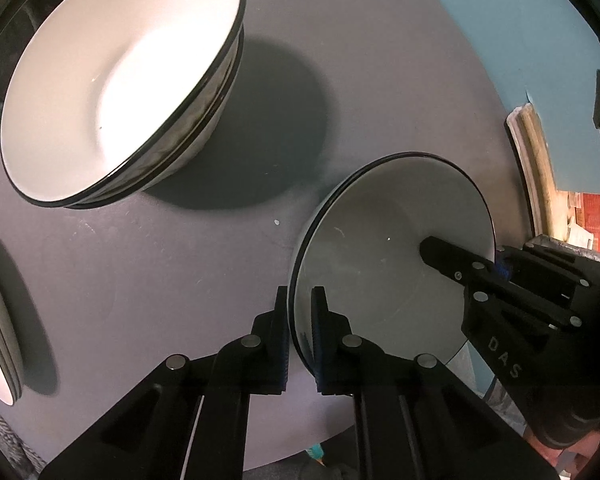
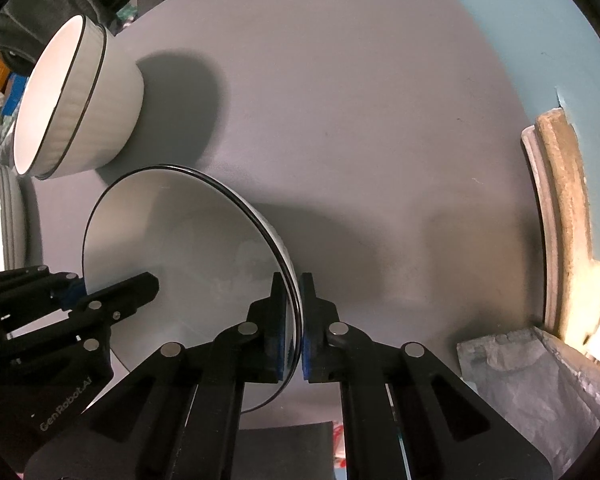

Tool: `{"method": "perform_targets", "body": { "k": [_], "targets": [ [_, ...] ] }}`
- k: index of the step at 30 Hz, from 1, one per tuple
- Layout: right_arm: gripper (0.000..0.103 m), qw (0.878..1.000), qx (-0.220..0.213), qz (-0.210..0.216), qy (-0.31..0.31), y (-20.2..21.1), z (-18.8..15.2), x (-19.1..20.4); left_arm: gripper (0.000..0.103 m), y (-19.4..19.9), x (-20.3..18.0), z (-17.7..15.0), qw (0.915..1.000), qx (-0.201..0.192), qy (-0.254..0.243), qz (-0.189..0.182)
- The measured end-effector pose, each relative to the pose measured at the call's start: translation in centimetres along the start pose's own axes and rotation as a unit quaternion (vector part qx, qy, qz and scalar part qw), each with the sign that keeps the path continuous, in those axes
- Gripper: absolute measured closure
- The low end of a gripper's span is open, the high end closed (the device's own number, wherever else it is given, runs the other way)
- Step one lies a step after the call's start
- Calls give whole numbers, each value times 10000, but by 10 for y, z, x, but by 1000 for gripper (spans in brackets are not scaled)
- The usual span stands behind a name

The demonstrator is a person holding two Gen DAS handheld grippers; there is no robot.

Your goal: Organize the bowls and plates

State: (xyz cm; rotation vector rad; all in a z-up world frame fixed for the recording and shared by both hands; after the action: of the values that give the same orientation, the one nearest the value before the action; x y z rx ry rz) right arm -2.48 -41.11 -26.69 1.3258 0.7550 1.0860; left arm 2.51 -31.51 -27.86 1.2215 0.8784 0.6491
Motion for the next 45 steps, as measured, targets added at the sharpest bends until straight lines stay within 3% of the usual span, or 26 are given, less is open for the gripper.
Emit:
{"method": "perform_targets", "body": {
  "k": [12, 21, 35, 45],
  "targets": [
    [97, 10000, 46, -59, 38, 1, 12, 11, 94, 1, -5, -7, 10000, 2, 30, 24],
    [97, 10000, -4, -30, 76, 18, 28, 14, 94, 26, 7, -3, 9997, -71, 215, -76],
    [97, 9990, -239, 133, 340, 57, 45, 44, 94, 82, 31, -8, 9973, -618, 382, 83],
    [97, 9961, -424, 246, 726, 69, 68, 67, 94, 105, 49, 11, 9925, -976, 707, 211]
  ]
}}
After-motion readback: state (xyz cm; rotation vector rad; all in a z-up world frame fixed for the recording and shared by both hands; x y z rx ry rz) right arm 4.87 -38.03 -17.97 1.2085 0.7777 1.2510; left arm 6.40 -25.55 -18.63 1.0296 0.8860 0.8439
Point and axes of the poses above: each gripper's, at about its wrist camera, not at the fingertips, and y roughly against the way its jaws point, x to its left, z to its top, the point moved 3 cm from there along -y, roughly the way its jaws point, and after that the axes turned 12 degrees about -x, right-handed, at the moved point
